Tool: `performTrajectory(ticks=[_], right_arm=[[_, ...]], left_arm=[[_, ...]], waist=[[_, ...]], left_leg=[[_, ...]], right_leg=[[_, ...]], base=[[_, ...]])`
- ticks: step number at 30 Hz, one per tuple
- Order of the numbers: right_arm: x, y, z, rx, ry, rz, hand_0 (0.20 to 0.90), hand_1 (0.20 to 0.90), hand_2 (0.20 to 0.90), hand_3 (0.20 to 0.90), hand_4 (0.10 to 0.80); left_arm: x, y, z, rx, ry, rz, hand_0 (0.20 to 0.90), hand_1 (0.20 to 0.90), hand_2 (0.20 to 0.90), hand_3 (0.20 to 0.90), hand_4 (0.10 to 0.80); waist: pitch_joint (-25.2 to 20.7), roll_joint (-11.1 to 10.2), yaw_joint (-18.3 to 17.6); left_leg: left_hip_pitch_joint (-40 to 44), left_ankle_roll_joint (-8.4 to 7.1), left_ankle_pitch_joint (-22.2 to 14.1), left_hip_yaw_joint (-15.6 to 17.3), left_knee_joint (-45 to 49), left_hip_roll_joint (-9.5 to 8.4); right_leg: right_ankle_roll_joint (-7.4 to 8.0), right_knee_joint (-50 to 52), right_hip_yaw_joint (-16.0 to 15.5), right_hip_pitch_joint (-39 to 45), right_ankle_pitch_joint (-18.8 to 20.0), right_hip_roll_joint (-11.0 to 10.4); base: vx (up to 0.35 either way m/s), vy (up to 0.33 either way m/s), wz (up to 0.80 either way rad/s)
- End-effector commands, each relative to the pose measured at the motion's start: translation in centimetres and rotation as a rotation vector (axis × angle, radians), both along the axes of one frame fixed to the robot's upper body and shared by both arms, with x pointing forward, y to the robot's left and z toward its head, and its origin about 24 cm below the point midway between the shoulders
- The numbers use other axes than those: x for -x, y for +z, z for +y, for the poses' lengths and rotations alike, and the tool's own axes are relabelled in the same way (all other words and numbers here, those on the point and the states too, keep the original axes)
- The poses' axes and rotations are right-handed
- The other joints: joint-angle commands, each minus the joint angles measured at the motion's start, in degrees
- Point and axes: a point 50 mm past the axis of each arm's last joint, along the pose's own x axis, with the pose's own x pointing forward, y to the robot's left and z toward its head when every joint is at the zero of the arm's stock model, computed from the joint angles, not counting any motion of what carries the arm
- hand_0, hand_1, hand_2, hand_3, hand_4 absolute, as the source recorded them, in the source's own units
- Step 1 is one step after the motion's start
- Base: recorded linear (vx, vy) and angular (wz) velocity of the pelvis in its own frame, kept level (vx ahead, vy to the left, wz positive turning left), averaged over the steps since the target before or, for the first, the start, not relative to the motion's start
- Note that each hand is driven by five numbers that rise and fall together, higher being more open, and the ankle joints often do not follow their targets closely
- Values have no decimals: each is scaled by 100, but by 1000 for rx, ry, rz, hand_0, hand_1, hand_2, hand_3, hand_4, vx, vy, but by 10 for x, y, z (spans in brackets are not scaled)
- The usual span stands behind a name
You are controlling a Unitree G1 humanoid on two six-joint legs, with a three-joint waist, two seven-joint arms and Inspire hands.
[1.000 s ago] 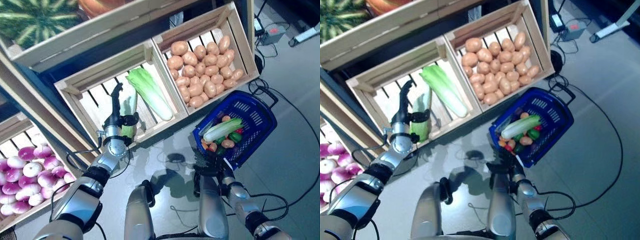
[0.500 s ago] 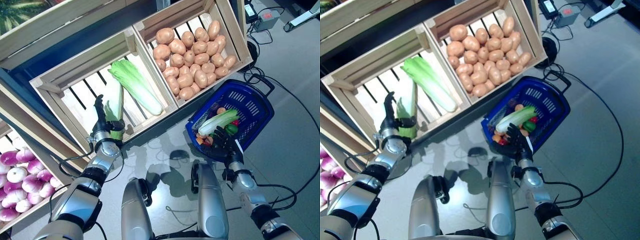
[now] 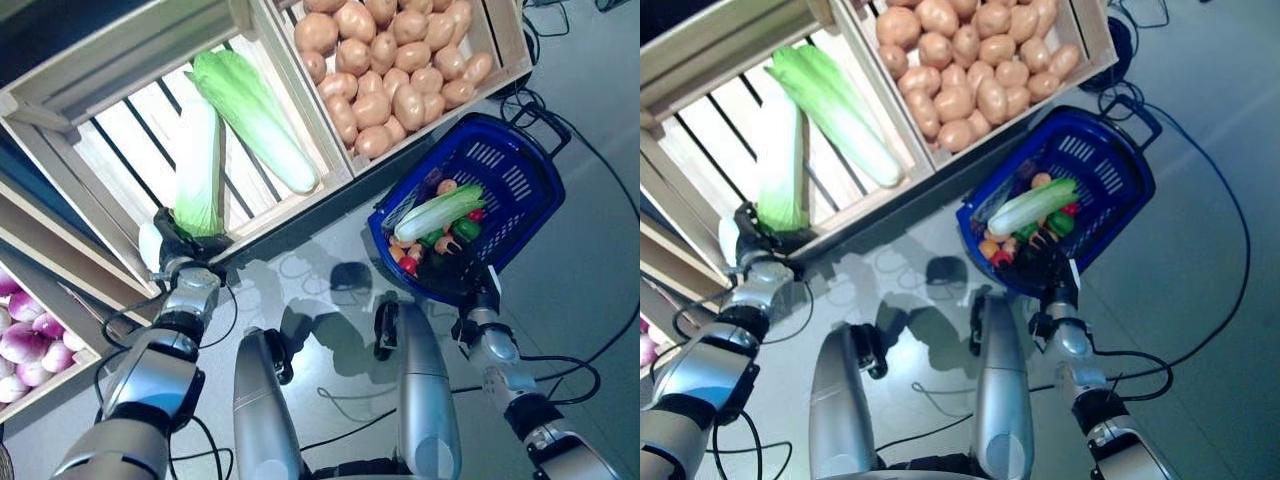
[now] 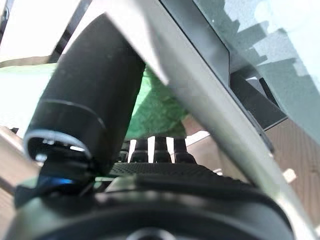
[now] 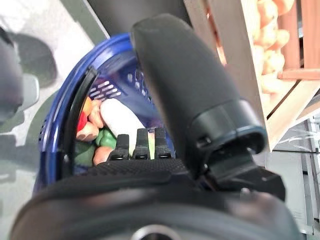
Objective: Put vegetables into the basket
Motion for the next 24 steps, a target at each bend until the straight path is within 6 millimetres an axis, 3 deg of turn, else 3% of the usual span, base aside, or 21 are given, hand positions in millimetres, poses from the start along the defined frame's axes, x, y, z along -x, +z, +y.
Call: performTrajectory(ticks=[1, 5, 11, 12, 13, 14, 24], right_arm=[[-9, 38, -15, -82, -94, -206, 900, 900, 900, 900, 800], [-12, 43, -17, -154, -90, -229, 900, 900, 900, 900, 800], [-12, 54, -12, -111, -44, -273, 900, 900, 900, 900, 800], [-12, 54, -12, -107, -41, -273, 900, 900, 900, 900, 800], [-11, 53, -14, -106, -41, -270, 900, 900, 900, 900, 800], [-10, 52, -15, -108, -43, -264, 900, 900, 900, 900, 800], [-1, 39, -20, -119, -32, -228, 900, 900, 900, 900, 800]], left_arm=[[-1, 17, 22, 22, -16, 51, 900, 900, 900, 900, 800], [-4, 22, 25, 75, -35, 61, 900, 900, 900, 900, 800], [-5, 35, 33, 65, -66, 33, 900, 900, 900, 900, 800], [-6, 38, 34, 56, -69, 25, 820, 820, 820, 820, 747], [-6, 43, 36, 37, -70, 8, 436, 436, 436, 436, 491], [-6, 45, 37, 30, -81, 0, 300, 300, 300, 300, 400], [2, 39, 45, 30, -112, 4, 300, 300, 300, 300, 400]], waist=[[-4, -157, -23], [-2, -177, -66], [-3, -177, -102], [-3, -173, -104], [-3, -165, -105], [-3, -157, -110], [-161, -57, -135]], left_leg=[[-69, 282, -490, 31, 303, -51], [-386, 292, -549, 24, 537, -23], [-729, 329, -628, -13, 864, 71], [-735, 331, -629, -12, 871, 82], [-729, 340, -635, -8, 878, 91], [-726, 345, -637, -6, 892, 104], [-1, 370, -477, 169, 333, 144]], right_leg=[[296, -464, 218, 299, 237, -251], [301, -284, 222, 11, 197, -232], [281, 43, 228, -317, 96, -207], [280, 63, 231, -328, 86, -209], [276, 85, 231, -330, 69, -212], [274, 114, 233, -326, 53, -217], [223, -329, 252, 349, 85, -205]], base=[[-59, 0, 0], [-35, -3, -5], [-22, 9, -15], [3, 1, 12], [5, 1, 47], [6, 1, 51], [39, 1, -5]])
